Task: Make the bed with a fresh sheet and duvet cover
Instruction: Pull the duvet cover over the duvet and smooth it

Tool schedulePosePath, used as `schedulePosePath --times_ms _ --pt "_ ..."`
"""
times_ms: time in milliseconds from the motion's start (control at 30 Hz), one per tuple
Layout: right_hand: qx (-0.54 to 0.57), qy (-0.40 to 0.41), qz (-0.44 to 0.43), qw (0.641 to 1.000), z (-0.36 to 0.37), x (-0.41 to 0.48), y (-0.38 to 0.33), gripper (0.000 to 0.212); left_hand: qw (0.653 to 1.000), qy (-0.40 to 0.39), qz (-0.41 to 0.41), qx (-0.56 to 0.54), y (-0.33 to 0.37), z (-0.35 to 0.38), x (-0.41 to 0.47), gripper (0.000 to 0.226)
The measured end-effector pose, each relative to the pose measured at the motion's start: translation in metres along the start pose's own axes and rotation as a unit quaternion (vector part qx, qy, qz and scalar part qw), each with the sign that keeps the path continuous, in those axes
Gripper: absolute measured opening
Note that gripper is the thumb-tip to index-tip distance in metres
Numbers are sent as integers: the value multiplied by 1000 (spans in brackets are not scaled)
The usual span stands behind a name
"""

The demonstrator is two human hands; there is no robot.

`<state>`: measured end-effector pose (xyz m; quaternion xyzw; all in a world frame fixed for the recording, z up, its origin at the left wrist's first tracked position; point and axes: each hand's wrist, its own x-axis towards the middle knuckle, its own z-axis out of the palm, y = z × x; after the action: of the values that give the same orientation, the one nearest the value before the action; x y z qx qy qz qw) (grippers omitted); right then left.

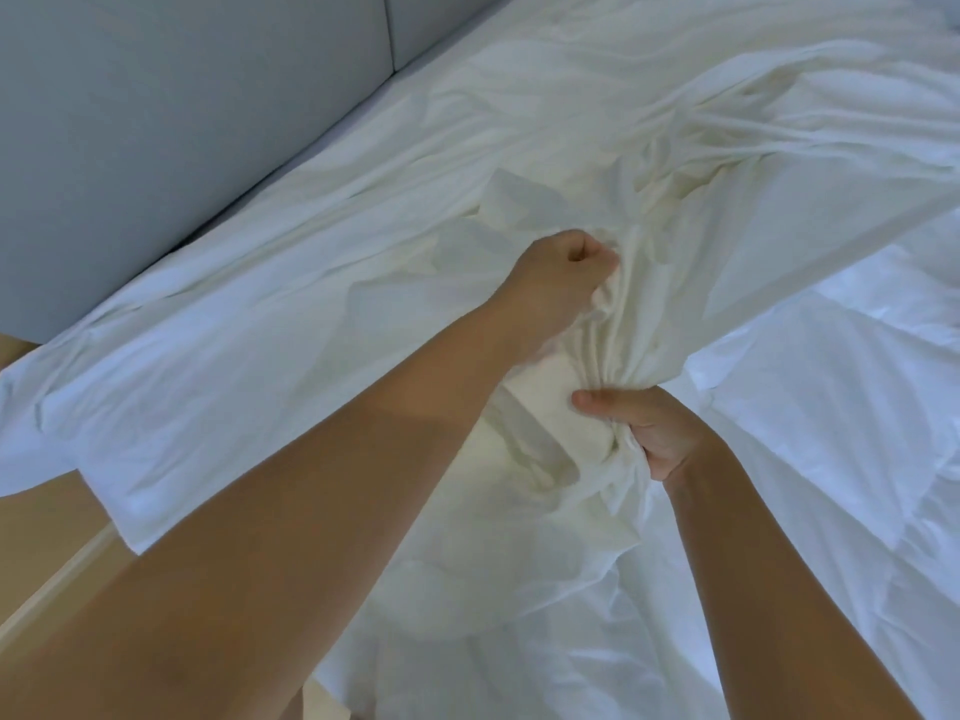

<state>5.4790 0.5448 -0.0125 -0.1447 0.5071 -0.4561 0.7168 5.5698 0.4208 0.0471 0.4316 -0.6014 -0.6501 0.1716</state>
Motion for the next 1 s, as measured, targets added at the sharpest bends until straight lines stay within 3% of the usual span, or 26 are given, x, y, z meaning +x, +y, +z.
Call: schedulePosePath --times_ms 67,100,167,200,267,367,500,600,700,767,833,933,1000 --pt "47 3 -46 998 8 2 -1 35 999 18 13 49 -15 14 -4 12" --pt "75 15 -80 994 12 3 -1 19 995 24 13 91 -27 18 -8 22" --pt "99 38 -115 988 15 6 5 21 982 54 0 178 -52 20 -29 51" --pt "103 37 -110 988 14 8 8 22 973 92 31 212 -62 19 -44 57" --pt "109 28 -85 990 13 9 9 28 941 145 170 253 -77 13 -74 57" --pt "63 9 -35 997 11 7 3 32 884 128 318 319 -111 3 -90 48" --pt "20 25 -6 999 6 4 0 37 845 161 336 384 -115 -5 -75 35" --pt "16 39 -6 999 6 4 4 25 830 148 344 413 -97 -10 -69 34" --pt "19 45 -2 999 6 5 8 17 847 91 337 402 -89 -5 -96 31" --pt "3 52 5 999 2 4 8 27 851 12 313 421 -91 6 -124 27" --pt "-26 50 22 998 -2 -1 8 42 864 -60 237 441 -94 13 -144 27" --pt "-17 50 29 998 -9 -4 12 63 922 -115 53 365 -97 2 -146 45" --pt "-2 64 13 998 -10 -2 16 65 959 -65 10 275 -94 -5 -137 42"
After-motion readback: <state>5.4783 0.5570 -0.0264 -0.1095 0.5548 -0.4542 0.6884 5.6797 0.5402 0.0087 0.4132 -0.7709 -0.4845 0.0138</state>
